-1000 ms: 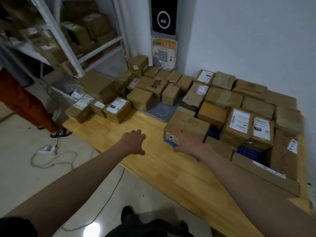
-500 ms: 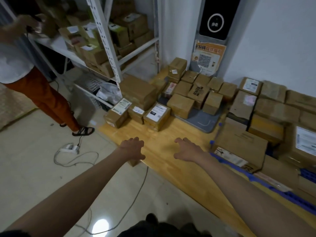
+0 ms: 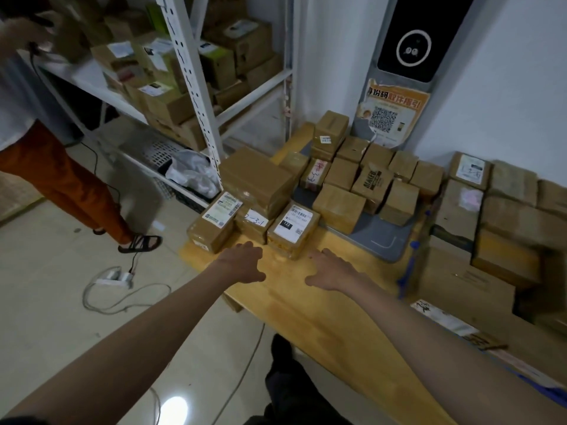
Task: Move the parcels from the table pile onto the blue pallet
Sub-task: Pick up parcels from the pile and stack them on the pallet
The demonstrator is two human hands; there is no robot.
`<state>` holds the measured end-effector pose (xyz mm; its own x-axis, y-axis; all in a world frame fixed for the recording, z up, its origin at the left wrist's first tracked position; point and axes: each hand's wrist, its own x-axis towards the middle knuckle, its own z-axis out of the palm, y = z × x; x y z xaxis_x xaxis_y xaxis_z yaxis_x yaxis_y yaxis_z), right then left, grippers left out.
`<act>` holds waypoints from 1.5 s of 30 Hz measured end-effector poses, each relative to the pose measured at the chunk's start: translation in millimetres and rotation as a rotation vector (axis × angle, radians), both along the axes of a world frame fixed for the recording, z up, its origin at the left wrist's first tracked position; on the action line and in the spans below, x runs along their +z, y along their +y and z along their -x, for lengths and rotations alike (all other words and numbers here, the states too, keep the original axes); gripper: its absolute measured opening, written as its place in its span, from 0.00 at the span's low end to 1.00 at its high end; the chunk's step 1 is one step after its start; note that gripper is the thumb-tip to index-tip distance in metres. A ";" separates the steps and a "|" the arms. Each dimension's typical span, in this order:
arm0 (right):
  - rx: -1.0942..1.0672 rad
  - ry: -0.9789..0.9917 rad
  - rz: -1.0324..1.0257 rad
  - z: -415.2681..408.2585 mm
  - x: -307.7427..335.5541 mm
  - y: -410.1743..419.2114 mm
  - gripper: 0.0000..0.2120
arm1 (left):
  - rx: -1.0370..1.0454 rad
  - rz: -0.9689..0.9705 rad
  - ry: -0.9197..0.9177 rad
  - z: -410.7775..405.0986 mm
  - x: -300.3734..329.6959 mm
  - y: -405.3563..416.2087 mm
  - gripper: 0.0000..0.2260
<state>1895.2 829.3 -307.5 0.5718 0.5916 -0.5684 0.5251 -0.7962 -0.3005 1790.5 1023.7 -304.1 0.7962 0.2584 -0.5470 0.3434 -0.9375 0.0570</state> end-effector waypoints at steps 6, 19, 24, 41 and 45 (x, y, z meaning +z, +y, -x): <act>-0.100 0.075 -0.105 -51.0 -15.9 32.2 0.30 | -0.022 0.038 0.014 -60.0 -7.7 16.4 0.29; -0.663 0.313 -0.256 -88.3 -92.3 70.0 0.24 | 0.096 0.160 0.039 -124.4 -62.4 22.0 0.34; -0.816 0.403 -0.316 -88.1 -109.8 87.2 0.21 | 0.217 0.236 0.001 -130.4 -73.2 26.0 0.36; -0.890 0.488 -0.386 -13.4 -106.1 5.1 0.21 | 0.271 0.537 0.014 -85.5 -75.5 -18.1 0.35; -0.895 0.432 -0.428 22.6 -91.5 -17.3 0.26 | 0.170 0.542 0.000 -53.3 -67.4 -34.8 0.39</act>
<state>1872.6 812.0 -398.9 0.6960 0.2560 -0.6708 -0.4118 -0.6230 -0.6650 1843.8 988.9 -371.5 0.7681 0.0652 -0.6370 0.4868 -0.7057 0.5148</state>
